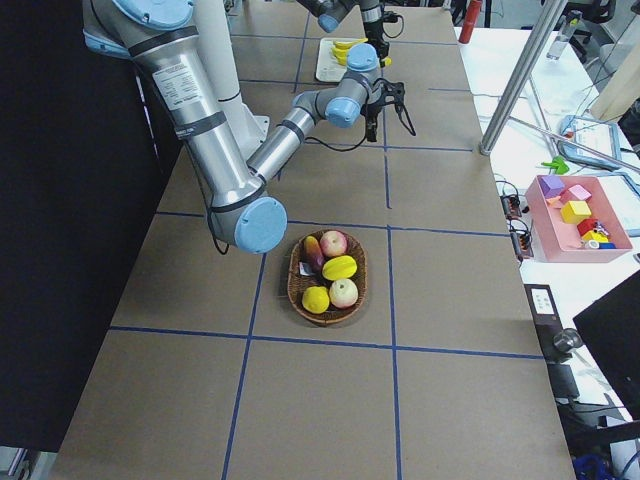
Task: Transfer all bananas from basket to plate
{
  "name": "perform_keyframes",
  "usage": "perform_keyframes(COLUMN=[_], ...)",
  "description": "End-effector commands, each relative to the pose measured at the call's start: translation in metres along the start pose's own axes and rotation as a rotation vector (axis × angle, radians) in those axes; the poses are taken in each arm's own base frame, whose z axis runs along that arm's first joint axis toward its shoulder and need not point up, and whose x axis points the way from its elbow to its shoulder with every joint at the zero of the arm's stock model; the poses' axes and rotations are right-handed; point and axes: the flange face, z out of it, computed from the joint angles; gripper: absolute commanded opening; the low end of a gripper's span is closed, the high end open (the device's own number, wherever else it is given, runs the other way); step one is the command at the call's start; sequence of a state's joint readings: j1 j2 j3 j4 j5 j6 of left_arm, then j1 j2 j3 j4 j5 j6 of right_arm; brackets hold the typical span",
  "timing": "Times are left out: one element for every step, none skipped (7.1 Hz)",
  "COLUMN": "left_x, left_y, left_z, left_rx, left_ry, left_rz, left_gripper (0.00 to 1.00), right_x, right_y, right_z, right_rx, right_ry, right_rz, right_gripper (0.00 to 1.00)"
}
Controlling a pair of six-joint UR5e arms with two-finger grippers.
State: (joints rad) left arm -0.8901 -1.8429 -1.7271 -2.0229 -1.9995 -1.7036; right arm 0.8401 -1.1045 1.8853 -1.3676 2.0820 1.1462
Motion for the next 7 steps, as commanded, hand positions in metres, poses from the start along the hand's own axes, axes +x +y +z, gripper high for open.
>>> perform_keyframes(left_x=[-0.052, -0.081, -0.108, -0.114, -0.112, -0.109, -0.108], left_y=[-0.023, -0.032, -0.038, -0.041, -0.039, -0.037, -0.036], left_z=[0.028, 0.033, 0.037, 0.042, 0.042, 0.038, 0.037], left_rx=[0.114, 0.147, 0.134, 0.128, 0.126, 0.124, 0.111], left_ry=[-0.272, -0.312, -0.350, -0.359, -0.355, -0.348, -0.347], left_rz=[-0.032, -0.024, 0.051, 0.074, 0.077, 0.082, 0.112], left_gripper=[0.03, 0.03, 0.09, 0.15, 0.73, 1.00, 1.00], right_x=[0.045, 0.047, 0.049, 0.049, 0.050, 0.049, 0.050], right_y=[-0.011, -0.013, -0.014, -0.014, -0.016, -0.017, -0.018], right_z=[-0.006, -0.009, -0.008, -0.008, -0.009, -0.011, -0.010], right_rx=[-0.014, -0.009, -0.008, -0.008, -0.007, -0.003, -0.003], right_ry=[0.054, 0.056, 0.059, 0.059, 0.060, 0.058, 0.061], right_rz=[-0.052, -0.055, -0.053, -0.053, -0.052, -0.064, -0.064], right_gripper=[1.00, 1.00, 1.00, 1.00, 1.00, 1.00, 1.00])
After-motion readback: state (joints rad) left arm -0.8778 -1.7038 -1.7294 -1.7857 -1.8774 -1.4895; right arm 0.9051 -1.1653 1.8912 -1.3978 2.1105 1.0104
